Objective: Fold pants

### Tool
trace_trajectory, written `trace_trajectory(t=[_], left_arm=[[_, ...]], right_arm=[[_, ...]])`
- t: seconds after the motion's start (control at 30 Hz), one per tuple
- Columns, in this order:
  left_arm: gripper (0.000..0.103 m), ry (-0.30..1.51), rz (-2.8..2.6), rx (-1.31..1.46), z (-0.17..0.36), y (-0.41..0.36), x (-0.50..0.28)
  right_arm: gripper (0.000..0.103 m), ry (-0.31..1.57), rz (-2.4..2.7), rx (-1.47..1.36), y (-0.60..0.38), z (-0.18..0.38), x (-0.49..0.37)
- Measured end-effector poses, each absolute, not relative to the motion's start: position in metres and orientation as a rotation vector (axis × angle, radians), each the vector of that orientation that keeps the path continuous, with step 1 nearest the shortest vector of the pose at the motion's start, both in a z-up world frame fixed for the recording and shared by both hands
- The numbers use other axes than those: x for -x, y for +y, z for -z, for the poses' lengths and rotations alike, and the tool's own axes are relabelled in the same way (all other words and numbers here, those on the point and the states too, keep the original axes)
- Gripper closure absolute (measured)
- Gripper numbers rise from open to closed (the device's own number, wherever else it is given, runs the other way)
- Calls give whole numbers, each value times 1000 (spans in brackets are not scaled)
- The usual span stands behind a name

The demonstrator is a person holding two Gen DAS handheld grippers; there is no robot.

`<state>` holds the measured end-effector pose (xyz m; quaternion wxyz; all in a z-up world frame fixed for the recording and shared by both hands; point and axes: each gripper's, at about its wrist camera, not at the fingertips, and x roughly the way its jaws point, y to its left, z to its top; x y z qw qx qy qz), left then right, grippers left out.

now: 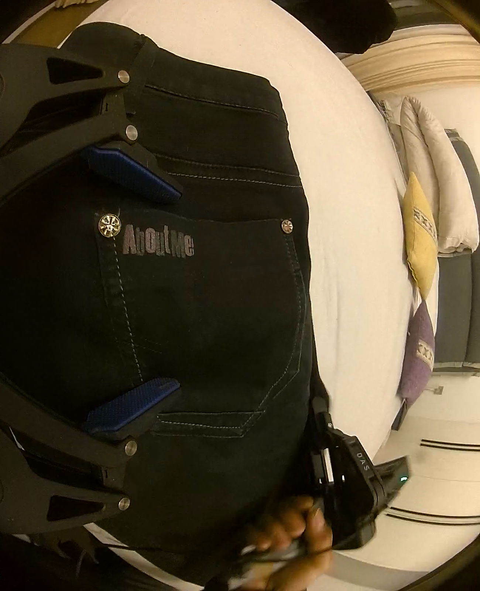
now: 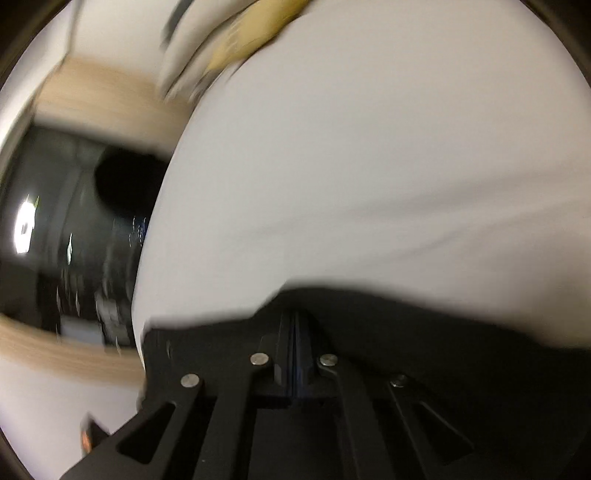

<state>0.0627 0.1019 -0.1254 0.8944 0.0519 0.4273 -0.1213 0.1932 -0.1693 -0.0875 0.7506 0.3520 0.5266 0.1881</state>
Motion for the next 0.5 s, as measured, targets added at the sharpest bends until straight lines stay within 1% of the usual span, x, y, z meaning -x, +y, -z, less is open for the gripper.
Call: trace_trajectory(t=[0.03, 0.07, 0.13, 0.17, 0.2, 0.23, 0.27, 0.33, 0.43, 0.5], left_arm=[[5, 887, 252, -106, 124, 105, -62], [5, 885, 245, -108, 121, 103, -62], [5, 830, 211, -102, 107, 104, -61], [5, 785, 206, -84, 98, 109, -59], [5, 770, 200, -78, 93, 110, -58], [5, 767, 185, -82, 93, 115, -58], [5, 783, 164, -95, 96, 118, -62], [4, 861, 143, -106, 117, 127, -69], [3, 856, 168, -41, 124, 142, -61], [3, 857, 145, -69, 115, 137, -57]], right_arm=[[100, 1122, -358, -801, -184, 85, -191], [92, 1080, -309, -795, -197, 76, -184], [84, 1038, -352, -772, -206, 55, -166], [76, 1032, -397, -774, -203, 50, -156], [71, 1027, -458, -772, -199, 42, -142], [59, 1024, -508, -754, -193, 39, -129], [56, 1031, -548, -718, -186, 40, -110], [56, 1055, -529, -700, -197, 51, -87], [103, 1044, -417, -862, -255, 87, -45], [103, 985, -305, -931, -308, 91, -5]])
